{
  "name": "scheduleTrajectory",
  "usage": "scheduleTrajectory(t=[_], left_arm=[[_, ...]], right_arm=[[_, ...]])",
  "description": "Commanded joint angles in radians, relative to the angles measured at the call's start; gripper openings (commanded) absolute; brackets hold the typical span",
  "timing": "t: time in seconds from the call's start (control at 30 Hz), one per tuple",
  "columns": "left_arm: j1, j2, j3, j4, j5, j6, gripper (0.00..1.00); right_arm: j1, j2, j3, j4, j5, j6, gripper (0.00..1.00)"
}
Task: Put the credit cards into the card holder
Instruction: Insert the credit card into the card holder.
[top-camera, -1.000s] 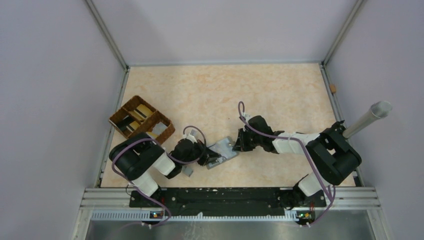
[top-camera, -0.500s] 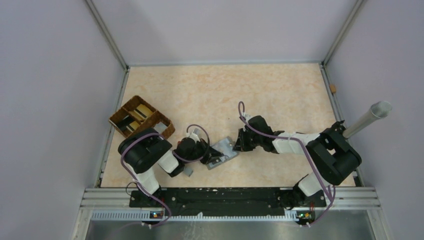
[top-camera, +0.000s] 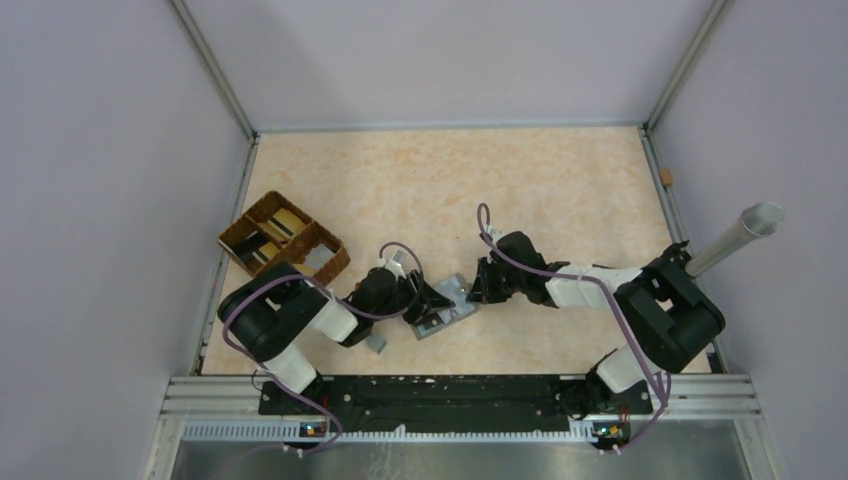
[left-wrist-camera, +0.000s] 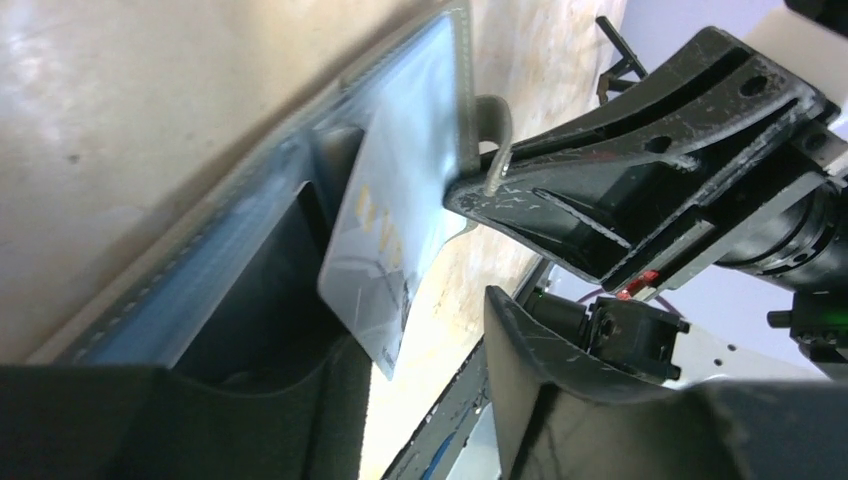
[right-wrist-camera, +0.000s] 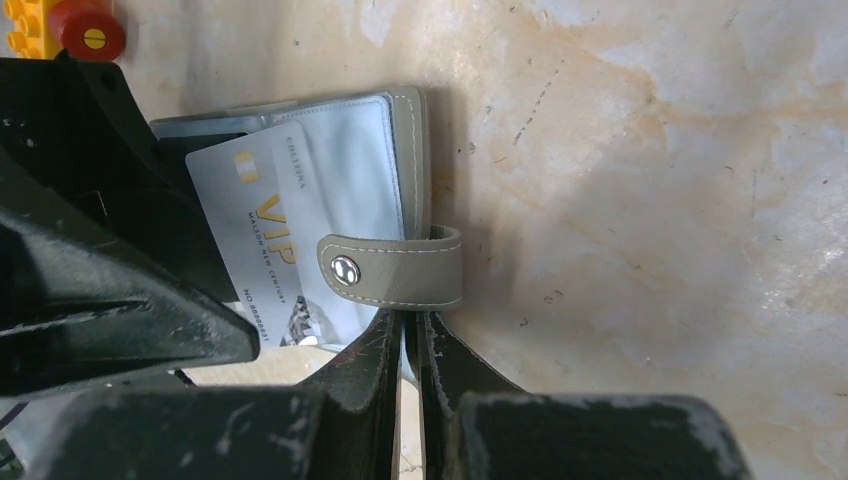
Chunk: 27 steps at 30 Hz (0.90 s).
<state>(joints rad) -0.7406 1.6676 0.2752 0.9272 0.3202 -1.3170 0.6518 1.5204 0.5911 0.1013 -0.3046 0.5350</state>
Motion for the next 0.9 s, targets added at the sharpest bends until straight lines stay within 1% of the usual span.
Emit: scheduleTrajectory(t=[0.0,0.13,0.2,0.43,0.63,0.73,0.87], left_arm=[[-0.005,-0.083,0.024,-0.264,-0.048,0.084,0.51],[-0.005,-0.185,0.048,-0.461,-0.099,0.116,0.6],[-0.005,-0.228,0.063,-0.544,-0.121,0.132,0.63],[-0.006,-0.32,0.119,-0.748,-0.154,0.181,0.71],[-0.009,-0.332,0.141,-0.82,-0.144,0.189,0.74],[-0.012,-0.326,0.142,-0.807,-0.139,0.189,0.75],[-0.014,-0.276,0.153,-0.753,-0.118,0.185,0.74]], right_arm=[[0.0,-0.016,0.017,-0.066,0.075,-0.015,0.0],[0.0,-0.024,0.015,-0.074,0.088,-0.018,0.0],[0.0,-0.027,0.016,-0.076,0.09,-0.019,0.0],[0.0,-0.036,0.013,-0.068,0.087,-0.022,0.0],[0.0,-0.034,0.013,-0.063,0.081,-0.021,0.0],[0.0,-0.034,0.013,-0.06,0.078,-0.023,0.0],[0.0,-0.032,0.013,-0.056,0.074,-0.022,0.0]])
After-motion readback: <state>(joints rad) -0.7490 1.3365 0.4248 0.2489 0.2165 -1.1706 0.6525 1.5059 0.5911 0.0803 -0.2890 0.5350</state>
